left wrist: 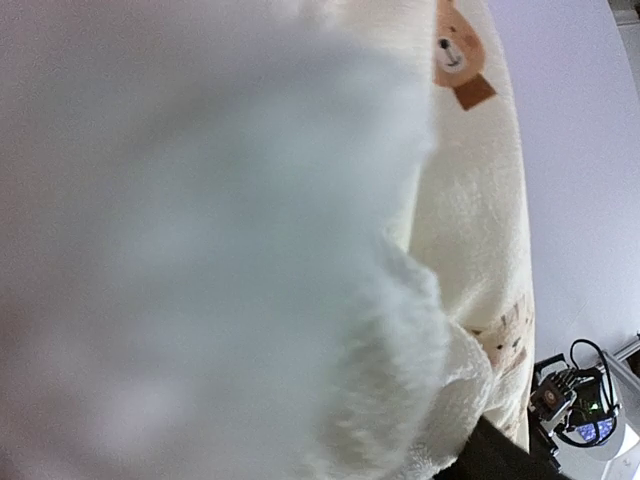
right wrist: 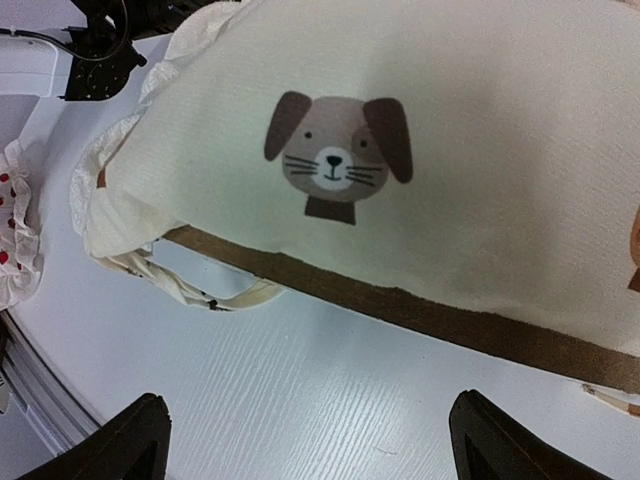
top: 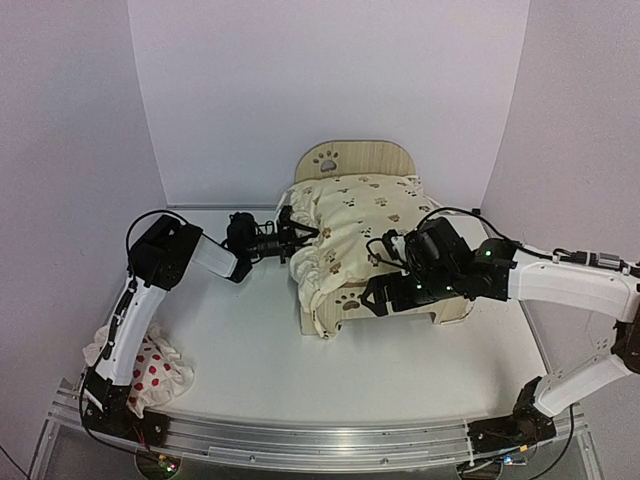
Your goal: Set up the pet bed
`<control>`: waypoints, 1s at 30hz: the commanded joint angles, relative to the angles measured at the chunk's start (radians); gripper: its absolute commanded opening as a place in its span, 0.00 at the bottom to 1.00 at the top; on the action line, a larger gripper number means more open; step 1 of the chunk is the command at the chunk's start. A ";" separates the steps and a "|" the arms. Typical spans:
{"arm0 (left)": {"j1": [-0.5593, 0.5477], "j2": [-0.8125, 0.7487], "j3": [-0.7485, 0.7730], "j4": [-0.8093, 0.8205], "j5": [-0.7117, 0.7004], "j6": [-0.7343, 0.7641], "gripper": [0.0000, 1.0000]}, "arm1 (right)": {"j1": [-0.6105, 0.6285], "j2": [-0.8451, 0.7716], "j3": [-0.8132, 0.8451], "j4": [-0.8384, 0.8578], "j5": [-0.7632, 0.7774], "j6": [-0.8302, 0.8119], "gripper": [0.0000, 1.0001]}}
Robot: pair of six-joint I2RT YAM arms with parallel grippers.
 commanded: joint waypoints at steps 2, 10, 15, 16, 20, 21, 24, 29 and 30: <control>-0.026 -0.024 0.051 0.072 0.010 -0.008 0.58 | 0.003 0.007 -0.005 0.008 0.019 -0.010 0.98; -0.076 -0.302 -0.124 -0.161 -0.096 0.215 0.57 | 0.003 -0.073 -0.022 0.008 0.055 -0.026 0.98; -0.147 -0.444 -0.140 -0.379 -0.200 0.421 0.56 | 0.003 -0.147 -0.050 0.006 0.092 -0.036 0.98; -0.161 -0.464 -0.129 -0.435 -0.228 0.478 0.56 | 0.003 -0.158 -0.057 0.006 0.099 -0.038 0.98; -0.181 -0.474 -0.030 -0.603 -0.312 0.636 0.57 | 0.003 -0.176 -0.083 0.006 0.108 -0.035 0.98; -0.180 -0.466 -0.006 -0.639 -0.325 0.663 0.57 | 0.003 -0.176 -0.086 0.006 0.107 -0.033 0.98; -0.181 -0.439 0.075 -0.716 -0.345 0.705 0.56 | 0.003 -0.178 -0.100 0.006 0.105 -0.026 0.98; -0.182 -0.439 0.104 -0.694 -0.327 0.703 0.56 | 0.003 -0.194 -0.116 0.006 0.118 -0.026 0.98; -0.181 -0.436 0.127 -0.706 -0.323 0.710 0.56 | 0.003 -0.194 -0.115 0.006 0.118 -0.027 0.98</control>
